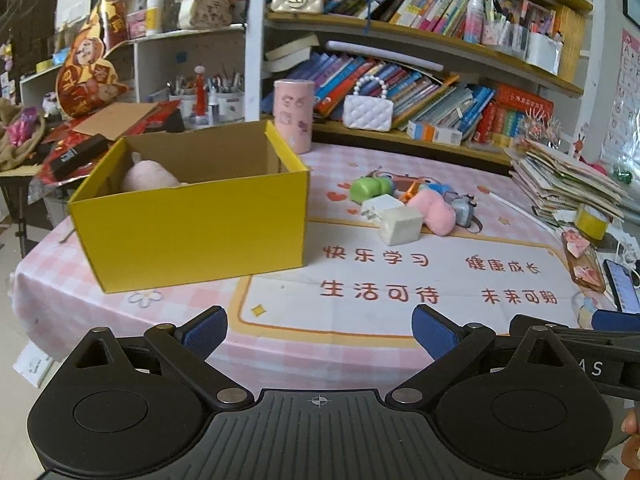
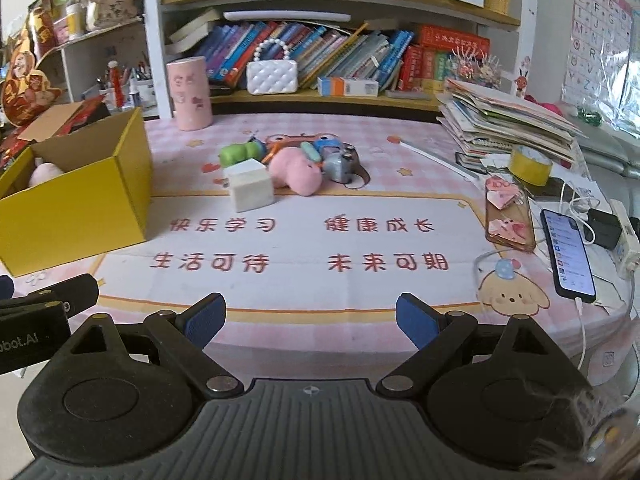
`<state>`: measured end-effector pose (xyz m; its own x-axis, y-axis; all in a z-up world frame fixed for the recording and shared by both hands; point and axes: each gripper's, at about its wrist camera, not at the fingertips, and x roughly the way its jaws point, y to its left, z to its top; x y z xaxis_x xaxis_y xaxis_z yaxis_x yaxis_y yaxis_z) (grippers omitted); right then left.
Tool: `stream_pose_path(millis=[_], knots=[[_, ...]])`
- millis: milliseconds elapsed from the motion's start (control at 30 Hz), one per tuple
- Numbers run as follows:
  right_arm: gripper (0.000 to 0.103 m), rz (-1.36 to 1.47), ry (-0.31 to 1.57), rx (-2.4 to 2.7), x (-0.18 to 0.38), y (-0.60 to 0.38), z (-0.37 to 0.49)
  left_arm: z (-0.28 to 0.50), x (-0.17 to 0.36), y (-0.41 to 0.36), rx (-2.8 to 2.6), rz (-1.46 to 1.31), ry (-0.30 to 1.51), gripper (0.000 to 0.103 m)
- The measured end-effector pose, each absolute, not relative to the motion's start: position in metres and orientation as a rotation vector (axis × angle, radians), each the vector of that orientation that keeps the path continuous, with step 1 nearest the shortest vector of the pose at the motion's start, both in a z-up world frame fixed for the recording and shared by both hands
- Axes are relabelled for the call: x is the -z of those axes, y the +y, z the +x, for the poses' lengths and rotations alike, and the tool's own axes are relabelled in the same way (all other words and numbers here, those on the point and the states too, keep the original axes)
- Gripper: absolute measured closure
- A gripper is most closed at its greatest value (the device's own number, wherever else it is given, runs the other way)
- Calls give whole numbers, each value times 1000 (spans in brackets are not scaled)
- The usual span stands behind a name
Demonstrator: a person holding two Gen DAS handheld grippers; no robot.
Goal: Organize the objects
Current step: 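Withdraw both tools back toward the remaining toys on the table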
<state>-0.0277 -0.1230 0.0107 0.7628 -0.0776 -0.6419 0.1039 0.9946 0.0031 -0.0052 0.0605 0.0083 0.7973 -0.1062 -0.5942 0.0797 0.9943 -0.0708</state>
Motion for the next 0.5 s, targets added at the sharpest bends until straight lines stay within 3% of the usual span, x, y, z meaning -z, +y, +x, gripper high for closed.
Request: stream_pose_path(millis=[500], knots=[[11, 64, 796, 103, 8, -165, 20, 40, 6, 19, 113, -8, 727, 3]])
